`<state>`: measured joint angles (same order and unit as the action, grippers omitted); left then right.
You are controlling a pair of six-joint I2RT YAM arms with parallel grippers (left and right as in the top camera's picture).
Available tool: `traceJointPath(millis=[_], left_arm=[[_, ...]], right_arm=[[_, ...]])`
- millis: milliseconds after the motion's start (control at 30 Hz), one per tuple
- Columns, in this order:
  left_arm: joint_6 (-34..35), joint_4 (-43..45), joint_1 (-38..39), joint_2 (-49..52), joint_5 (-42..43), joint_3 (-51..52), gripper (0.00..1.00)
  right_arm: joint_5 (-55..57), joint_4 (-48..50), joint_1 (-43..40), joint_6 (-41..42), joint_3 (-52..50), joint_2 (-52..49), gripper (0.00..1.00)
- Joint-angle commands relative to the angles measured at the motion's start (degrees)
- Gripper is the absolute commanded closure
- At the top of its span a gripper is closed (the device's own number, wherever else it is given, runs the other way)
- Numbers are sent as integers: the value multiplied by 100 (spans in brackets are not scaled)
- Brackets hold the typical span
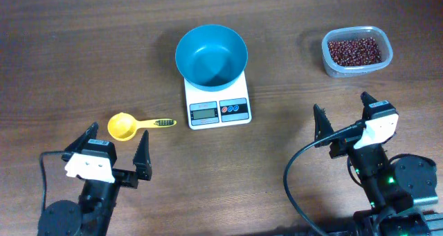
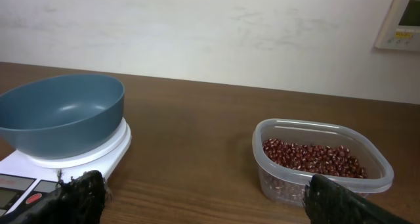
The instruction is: Scoop item into bowl and weigh 50g on scale
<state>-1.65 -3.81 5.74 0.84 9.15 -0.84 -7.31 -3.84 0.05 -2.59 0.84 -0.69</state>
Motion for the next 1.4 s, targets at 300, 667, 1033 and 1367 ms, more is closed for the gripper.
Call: traceJointPath(millis=[300,667,1033,1367], left_arm=[[81,-11,26,-55,-57,33,1],[90,-4,28,-55,210,-7,1],[385,-2983,28,-55,363,-1991,1],[407,-3814,28,-55,1113,-2446,1]], right_arm=[[48,-13,74,4,-52,44,1],[48,-13,74,4,-52,44,1],[48,-13,74,4,-52,44,1],[48,-13,74,4,-52,44,1]])
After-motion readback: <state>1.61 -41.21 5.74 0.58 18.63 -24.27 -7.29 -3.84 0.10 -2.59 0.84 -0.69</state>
